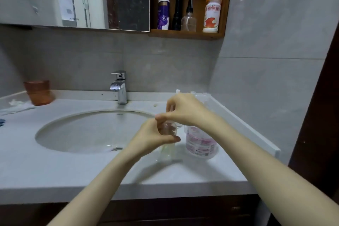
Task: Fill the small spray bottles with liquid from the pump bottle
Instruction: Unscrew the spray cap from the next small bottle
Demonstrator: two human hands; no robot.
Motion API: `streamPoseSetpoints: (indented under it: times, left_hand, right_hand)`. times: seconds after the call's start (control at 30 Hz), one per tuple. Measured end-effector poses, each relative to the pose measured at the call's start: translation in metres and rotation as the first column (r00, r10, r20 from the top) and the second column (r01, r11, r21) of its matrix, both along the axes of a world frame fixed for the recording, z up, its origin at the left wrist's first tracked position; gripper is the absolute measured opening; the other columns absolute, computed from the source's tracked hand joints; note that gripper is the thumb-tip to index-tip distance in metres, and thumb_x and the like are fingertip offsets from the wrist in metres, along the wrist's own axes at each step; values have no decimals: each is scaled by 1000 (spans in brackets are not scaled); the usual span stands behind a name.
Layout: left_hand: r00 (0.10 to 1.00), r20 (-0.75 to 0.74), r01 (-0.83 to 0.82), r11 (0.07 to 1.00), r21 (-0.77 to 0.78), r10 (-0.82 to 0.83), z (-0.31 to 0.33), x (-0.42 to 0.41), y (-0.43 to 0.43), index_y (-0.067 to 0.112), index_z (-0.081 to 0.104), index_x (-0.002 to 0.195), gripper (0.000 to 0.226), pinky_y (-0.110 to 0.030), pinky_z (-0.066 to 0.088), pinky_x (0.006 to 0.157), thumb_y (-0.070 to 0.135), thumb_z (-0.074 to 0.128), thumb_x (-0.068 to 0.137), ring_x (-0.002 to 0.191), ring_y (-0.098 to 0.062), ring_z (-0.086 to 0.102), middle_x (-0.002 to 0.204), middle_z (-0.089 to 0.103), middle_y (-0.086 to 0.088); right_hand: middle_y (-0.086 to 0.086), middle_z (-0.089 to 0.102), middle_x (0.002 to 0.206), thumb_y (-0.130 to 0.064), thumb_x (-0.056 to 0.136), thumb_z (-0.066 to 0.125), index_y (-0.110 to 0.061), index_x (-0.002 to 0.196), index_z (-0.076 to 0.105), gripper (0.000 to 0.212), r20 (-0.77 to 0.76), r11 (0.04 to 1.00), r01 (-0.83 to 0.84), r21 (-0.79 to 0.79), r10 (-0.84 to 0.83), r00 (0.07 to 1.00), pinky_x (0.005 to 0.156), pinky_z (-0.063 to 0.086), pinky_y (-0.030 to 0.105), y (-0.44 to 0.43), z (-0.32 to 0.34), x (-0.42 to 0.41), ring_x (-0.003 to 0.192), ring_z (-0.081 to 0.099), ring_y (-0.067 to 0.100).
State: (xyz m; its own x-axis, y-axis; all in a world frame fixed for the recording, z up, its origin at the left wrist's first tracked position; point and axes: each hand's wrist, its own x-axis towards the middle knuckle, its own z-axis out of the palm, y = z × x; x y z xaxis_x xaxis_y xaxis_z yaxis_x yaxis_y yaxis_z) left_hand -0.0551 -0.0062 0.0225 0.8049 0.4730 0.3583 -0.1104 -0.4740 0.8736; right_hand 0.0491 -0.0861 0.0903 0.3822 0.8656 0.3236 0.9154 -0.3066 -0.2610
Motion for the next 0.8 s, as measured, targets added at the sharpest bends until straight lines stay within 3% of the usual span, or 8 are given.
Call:
streamPoseSetpoints:
  times: [0.03,0.1,0.17,0.27,0.47,0.57,0.7,0.8]
  left_hand:
    - [1000,5,-10,1000,2,10,-4,0,-1,24,68,75,22,-40,54,81,16,78,58,77,-17,64,73,68,-2]
    - [1000,26,6,1000,11,-6,-7,0,0,30,70,75,21,-41,53,81,19,76,58,76,-17,62,73,67,-3]
    - [999,42,12,1000,-6,-12,-7,1,1,21,70,80,20,-43,52,84,13,79,63,78,-18,64,79,69,-12]
    - [998,61,13,998,-58,-9,-8,3,2,6,68,89,21,-38,53,87,-1,76,71,84,-18,67,89,72,-14]
    - [990,77,130,979,-160,-119,-14,1,10,2,67,100,25,-21,52,76,-7,70,76,89,-14,68,95,72,-13]
    - [989,97,133,970,-204,-115,-15,2,13,2,66,103,29,-19,52,76,-4,73,76,92,-16,68,100,71,-16]
    - [990,93,121,970,-210,-104,-16,4,13,1,67,99,26,-21,51,79,-2,73,75,93,-16,69,94,72,-11]
    - [988,107,136,968,-211,-116,-15,4,10,4,67,94,21,-18,50,75,-8,69,77,87,-12,68,88,70,-8]
  right_hand:
    - [3,68,71,-55,79,64,-14,73,65,42,90,997,32,-68,-25,996,60,48,28,0,2,-2,62,60,16]
    - [4,64,62,-51,86,57,-5,79,66,48,130,980,14,-198,12,991,55,45,27,2,10,-6,54,56,16]
    - [3,56,60,-42,91,54,-2,83,62,42,147,957,-30,-287,75,986,51,38,27,3,17,-8,59,52,19]
    - [0,49,64,-35,93,52,-7,81,54,30,155,948,-95,-302,148,977,58,36,30,1,20,-7,72,49,21]
    - [-5,55,73,-22,89,60,-15,91,59,8,53,918,-286,-277,311,949,59,37,24,-5,16,3,69,49,11]
    - [-4,64,89,-13,87,60,-22,100,65,16,21,905,-321,-279,340,940,64,41,21,-6,21,7,76,60,12]
    - [-6,64,96,-39,83,67,-29,113,57,34,71,932,-210,-294,241,968,62,46,22,-6,27,2,81,65,16]
    - [1,65,79,-48,81,66,-18,95,60,33,172,965,-115,-236,158,972,54,49,25,-1,24,0,60,66,15]
